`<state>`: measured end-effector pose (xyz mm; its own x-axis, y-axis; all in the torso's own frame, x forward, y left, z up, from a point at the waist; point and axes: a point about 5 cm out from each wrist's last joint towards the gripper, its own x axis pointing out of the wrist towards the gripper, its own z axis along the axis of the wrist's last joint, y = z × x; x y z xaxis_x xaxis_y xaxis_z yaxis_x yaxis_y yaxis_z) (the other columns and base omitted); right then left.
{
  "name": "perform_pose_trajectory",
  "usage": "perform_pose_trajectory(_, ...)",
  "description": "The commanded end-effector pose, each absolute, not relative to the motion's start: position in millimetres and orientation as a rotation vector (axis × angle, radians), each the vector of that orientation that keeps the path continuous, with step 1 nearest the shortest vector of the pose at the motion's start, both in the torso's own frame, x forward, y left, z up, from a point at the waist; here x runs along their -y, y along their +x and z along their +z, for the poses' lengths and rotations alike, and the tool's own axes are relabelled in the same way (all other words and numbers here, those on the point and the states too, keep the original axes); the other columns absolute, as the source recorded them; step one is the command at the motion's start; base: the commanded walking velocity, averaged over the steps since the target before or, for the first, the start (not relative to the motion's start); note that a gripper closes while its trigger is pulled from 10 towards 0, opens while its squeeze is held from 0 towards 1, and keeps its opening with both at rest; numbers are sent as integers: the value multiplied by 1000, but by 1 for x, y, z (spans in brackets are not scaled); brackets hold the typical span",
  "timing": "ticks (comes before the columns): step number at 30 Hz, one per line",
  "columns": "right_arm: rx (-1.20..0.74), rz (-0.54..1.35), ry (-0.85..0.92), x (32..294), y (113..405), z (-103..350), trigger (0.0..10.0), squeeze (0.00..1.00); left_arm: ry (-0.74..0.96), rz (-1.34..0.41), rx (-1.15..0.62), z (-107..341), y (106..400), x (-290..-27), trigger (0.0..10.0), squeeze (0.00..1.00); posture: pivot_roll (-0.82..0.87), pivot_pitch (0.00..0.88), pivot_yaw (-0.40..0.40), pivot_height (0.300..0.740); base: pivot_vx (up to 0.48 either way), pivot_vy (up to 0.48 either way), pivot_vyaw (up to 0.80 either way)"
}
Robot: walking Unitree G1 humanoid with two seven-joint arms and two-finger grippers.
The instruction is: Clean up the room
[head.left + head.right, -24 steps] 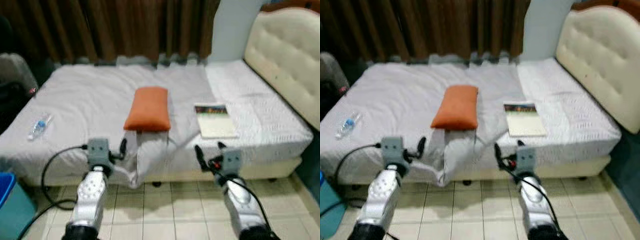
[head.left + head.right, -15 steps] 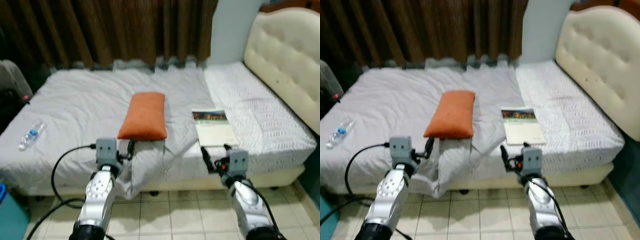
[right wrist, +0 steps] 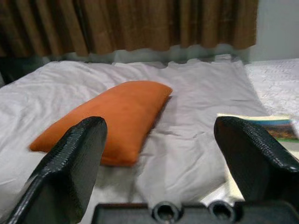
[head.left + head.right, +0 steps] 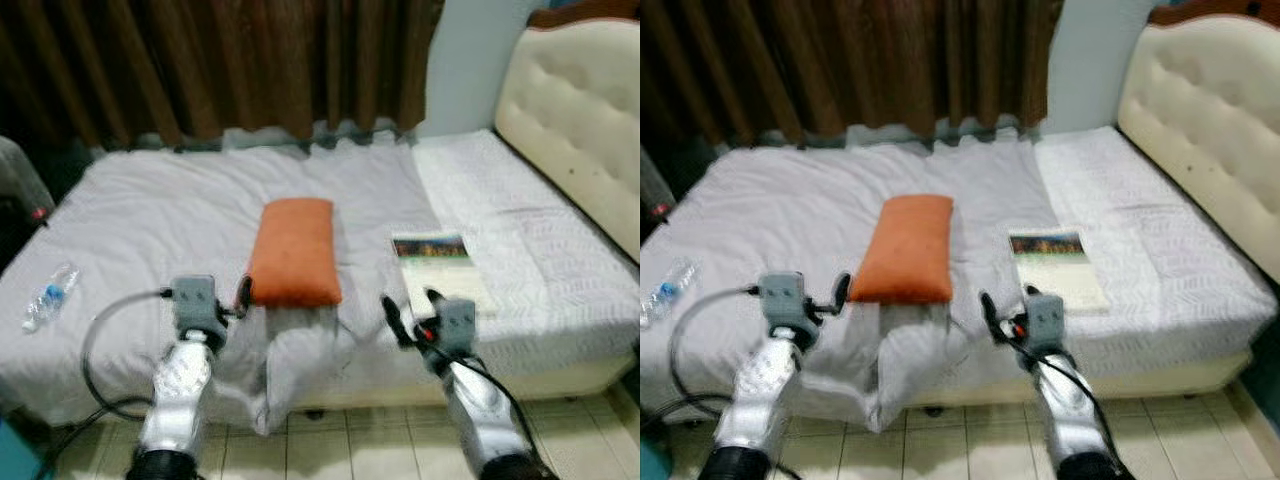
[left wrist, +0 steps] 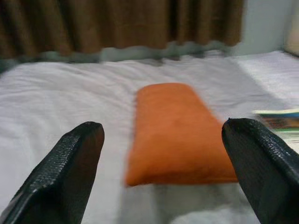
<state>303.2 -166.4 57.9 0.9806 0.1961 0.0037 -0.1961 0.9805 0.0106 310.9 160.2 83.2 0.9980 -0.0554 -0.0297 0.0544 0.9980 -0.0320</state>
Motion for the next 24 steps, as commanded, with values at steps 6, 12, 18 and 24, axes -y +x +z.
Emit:
perform_pose_trajectory(6, 53, 205, 12, 163, 310, 70, 10000, 0, -59, -27, -31, 84, 312, -172, 10000, 0, 12, 0, 41, 740, 472, 0, 0)
perform_pose_trajectory(12, 30, 238, 2, 160, 309, 66, 10000, 0, -80, -29, -40, 82, 312, -171, 10000, 0, 12, 0, 37, 740, 472, 0, 0)
perform_pose_trajectory(18, 11, 256, -6, 160, 305, 63, 10000, 0, -97, -45, -58, 77, 312, -165, 10000, 0, -1, 0, -3, 740, 472, 0, 0)
perform_pose_trajectory(24, -20, 274, -20, 164, 301, 57, 10000, 0, -97, -73, -84, 73, 314, -157, 10000, 0, -13, 0, -10, 740, 472, 0, 0)
